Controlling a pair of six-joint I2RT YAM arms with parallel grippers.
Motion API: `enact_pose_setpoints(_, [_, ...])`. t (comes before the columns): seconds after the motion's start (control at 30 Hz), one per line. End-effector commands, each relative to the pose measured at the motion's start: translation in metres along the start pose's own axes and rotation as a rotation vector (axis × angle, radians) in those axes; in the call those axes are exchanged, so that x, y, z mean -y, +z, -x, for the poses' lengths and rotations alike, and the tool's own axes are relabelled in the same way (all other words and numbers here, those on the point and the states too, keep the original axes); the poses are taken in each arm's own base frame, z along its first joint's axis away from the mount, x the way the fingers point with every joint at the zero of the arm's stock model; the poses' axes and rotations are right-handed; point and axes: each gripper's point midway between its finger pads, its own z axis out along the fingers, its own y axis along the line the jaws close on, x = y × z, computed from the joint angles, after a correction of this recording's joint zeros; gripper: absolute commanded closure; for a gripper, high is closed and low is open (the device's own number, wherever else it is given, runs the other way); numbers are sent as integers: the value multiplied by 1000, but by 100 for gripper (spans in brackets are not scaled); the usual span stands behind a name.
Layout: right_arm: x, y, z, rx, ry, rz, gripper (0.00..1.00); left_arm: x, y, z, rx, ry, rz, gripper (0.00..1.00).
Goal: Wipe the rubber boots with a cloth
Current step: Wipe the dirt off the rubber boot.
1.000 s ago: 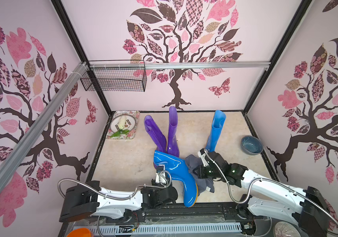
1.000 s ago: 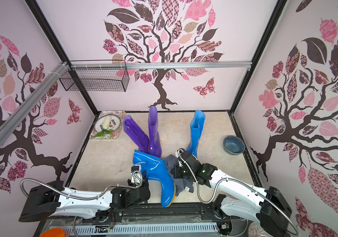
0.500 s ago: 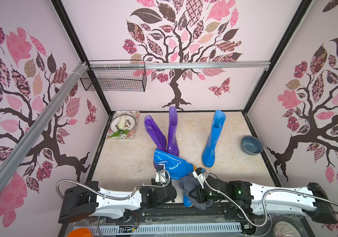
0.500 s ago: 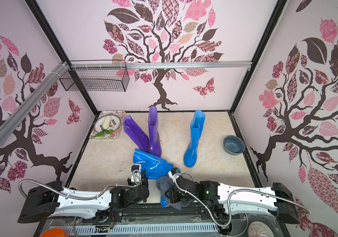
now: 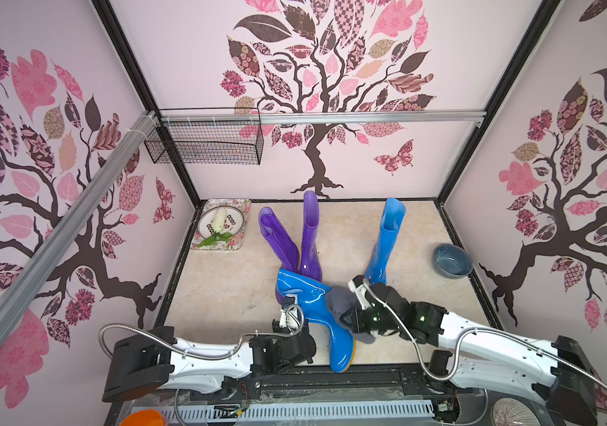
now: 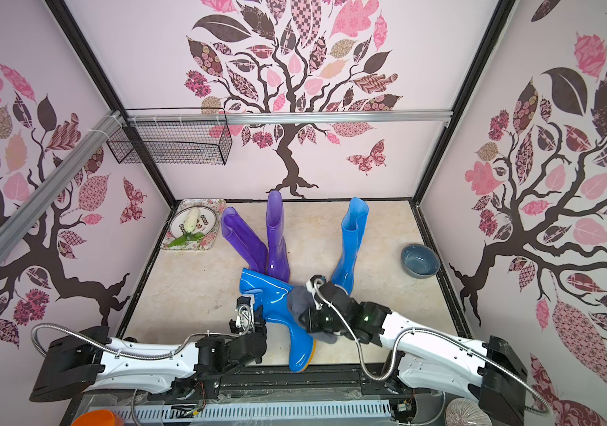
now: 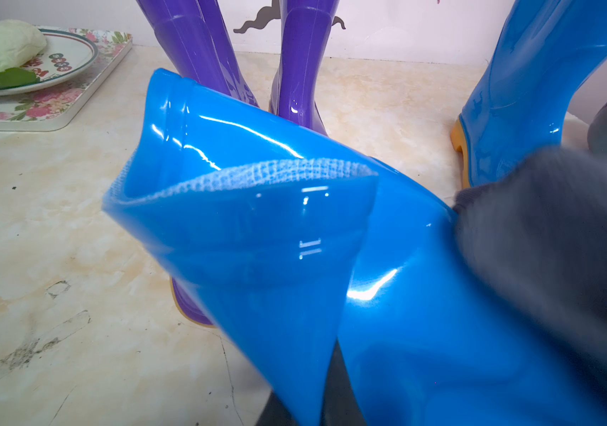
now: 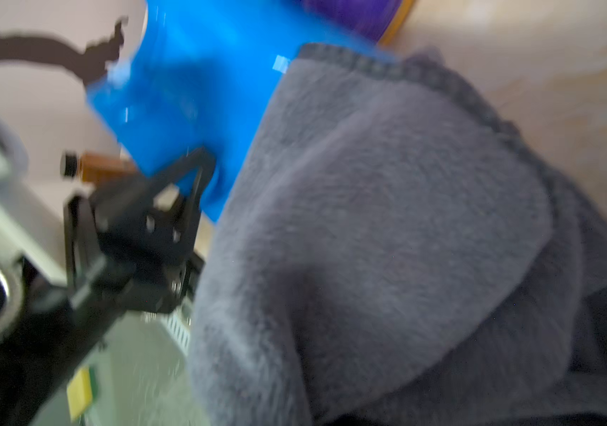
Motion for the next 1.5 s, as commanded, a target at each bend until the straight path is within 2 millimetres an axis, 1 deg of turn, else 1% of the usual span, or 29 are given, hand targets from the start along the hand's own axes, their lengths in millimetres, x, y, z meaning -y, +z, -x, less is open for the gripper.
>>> enact_pose_setpoints(0.0, [26,-3,12,93,42,-100,100,0,0,-8,-16,35,-34,100])
enact_pose_setpoints(0.07, [46,-7,34,115,80,-154,100,-2,0,-11,-20,44,-29,100])
enact_pose_setpoints(0.1, [49,-9,46,118,101,-141,100,-3,0,-12,-21,49,-31,100])
enact_pose_setpoints(0.17, [58,-15,80,163,124,-157,100,-3,-1,-11,-20,57,-36,100])
enact_pose_setpoints(0.2, [55,-17,95,186,97,-161,100,-3,-1,-11,-18,65,-39,100])
enact_pose_setpoints(0.27, [45,-13,121,199,29,-184,100,-2,-1,-11,-10,87,-44,100])
enact_pose_setpoints(0.33, [32,-1,136,167,-5,-156,100,-2,-1,-11,-9,117,-44,100])
enact_pose_setpoints(0.37, [30,6,141,153,-5,-154,100,-1,-1,-10,-7,128,-45,100])
enact_pose_setpoints(0.4, [30,13,143,140,-4,-151,100,-1,-1,-10,-8,140,-46,100])
enact_pose_setpoints(0.43, [27,21,141,116,-7,-128,100,3,-1,-5,10,119,-59,100])
enact_pose_setpoints(0.5, [29,33,139,100,-9,-112,100,3,-2,-3,19,130,-66,100])
enact_pose_setpoints(0.6, [58,53,133,113,8,-181,100,3,-3,-3,29,145,-82,100])
enact_pose_setpoints(0.67, [80,66,125,68,2,-247,100,2,-2,-5,28,160,-75,100])
enact_pose_setpoints(0.77, [106,70,119,4,47,-334,100,2,-2,-5,30,161,-73,100])
enact_pose_setpoints(0.83, [121,63,121,29,64,-393,100,1,-2,-4,35,158,-69,100])
enact_pose_setpoints(0.87, [118,59,124,32,54,-392,100,1,-2,-3,37,157,-70,100])
enact_pose_setpoints(0.9, [110,56,126,27,45,-368,100,1,-2,-3,39,161,-68,100])
enact_pose_setpoints(1.07, [36,30,152,104,10,-141,100,2,-2,-3,41,166,-67,100])
enact_pose_setpoints(1.1, [28,29,152,105,7,-105,100,1,-1,-3,40,167,-66,100])
enact_pose_setpoints(1.13, [24,29,150,95,13,-75,100,1,-1,-4,39,169,-63,100])
enact_pose_setpoints(1.2, [24,35,139,64,25,-43,100,1,-1,-3,41,166,-62,100])
enact_pose_setpoints(1.23, [27,38,135,55,23,-40,100,1,-1,-3,43,163,-61,100])
enact_pose_setpoints(1.27, [36,41,130,50,29,-68,100,0,-1,-3,43,167,-59,100])
enact_pose_setpoints(1.37, [68,48,114,15,73,-133,100,0,-1,-2,45,172,-53,100])
enact_pose_setpoints(1.47, [103,49,103,-7,115,-231,100,0,-1,-3,45,167,-54,100])
